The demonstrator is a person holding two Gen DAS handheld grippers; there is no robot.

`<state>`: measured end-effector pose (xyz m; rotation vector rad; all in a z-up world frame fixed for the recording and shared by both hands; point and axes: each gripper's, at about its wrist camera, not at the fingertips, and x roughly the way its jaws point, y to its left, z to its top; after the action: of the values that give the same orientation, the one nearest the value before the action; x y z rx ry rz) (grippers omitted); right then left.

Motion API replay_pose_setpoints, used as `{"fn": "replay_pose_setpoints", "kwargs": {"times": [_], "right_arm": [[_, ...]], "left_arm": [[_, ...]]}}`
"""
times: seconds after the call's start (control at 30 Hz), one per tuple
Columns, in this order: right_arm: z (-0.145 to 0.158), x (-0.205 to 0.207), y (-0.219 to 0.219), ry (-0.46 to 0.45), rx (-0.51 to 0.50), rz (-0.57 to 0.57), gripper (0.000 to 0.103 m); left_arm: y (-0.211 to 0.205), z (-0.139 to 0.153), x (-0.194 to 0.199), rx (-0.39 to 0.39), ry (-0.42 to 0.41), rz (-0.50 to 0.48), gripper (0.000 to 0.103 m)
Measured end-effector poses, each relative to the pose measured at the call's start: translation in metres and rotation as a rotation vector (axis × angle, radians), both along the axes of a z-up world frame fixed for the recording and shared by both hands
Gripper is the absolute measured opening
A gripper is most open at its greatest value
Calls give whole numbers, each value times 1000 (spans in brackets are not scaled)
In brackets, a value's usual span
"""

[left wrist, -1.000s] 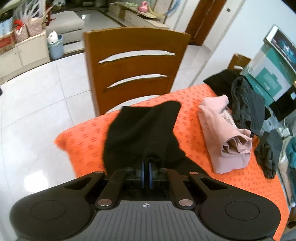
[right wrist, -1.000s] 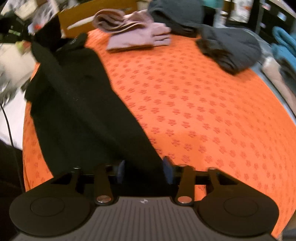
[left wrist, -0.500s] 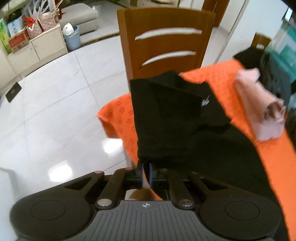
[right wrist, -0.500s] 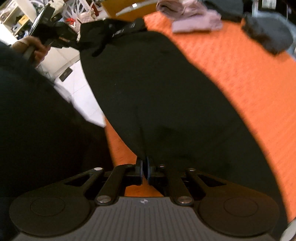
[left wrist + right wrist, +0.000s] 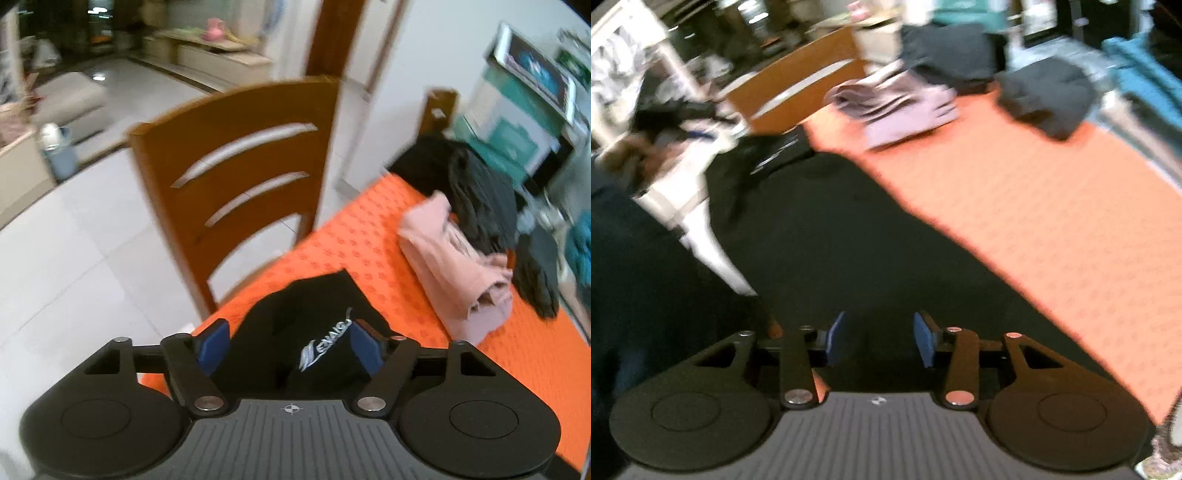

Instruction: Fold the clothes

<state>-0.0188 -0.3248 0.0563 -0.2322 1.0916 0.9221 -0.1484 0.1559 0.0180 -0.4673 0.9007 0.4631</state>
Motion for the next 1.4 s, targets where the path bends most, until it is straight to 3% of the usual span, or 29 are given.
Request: {"fn": "replay_pose_setpoints", "kwargs": {"times": [0.17,0.3,0.4,0.63,0.77,0.8,0.83,0.87,0.9,1.03,1.3,1.4], "right_arm": [[-30,34,11,-68,-113,-83,47],[-57,59,20,-69,-163,-113,48],[-75,69,33,-76,-204,-85,55],[-103,85,59,-53,-257,-23,57],[-103,80,61,-48,-243,-1,52],[-102,78,61,-47,-240,1,44],[-101,76,61,-46,-238,3,24],[-100,74,60,-45,-236,5,15],[-99,72,60,-49,-235,3,5],[-88,57,59,-109,-243,-9,4],[-31,56,52,-354,-258,-111,4],[-27,69,56,-400,-287,-120,4]], "left_arm": [[17,-29,40,-19,41,-141,80],[33,-46,66,-23,60,-216,80],[44,-55,80,-61,63,-286,80],[41,-82,116,-118,97,-478,79],[41,-87,113,-105,103,-484,66],[41,-88,113,-101,105,-484,48],[41,-89,112,-97,106,-484,15],[41,-90,111,-93,107,-485,5],[43,-88,107,-105,87,-468,5],[50,-71,93,-107,14,-393,5],[60,-12,85,-30,-159,-271,4],[62,-13,98,-20,-167,-248,5]]}}
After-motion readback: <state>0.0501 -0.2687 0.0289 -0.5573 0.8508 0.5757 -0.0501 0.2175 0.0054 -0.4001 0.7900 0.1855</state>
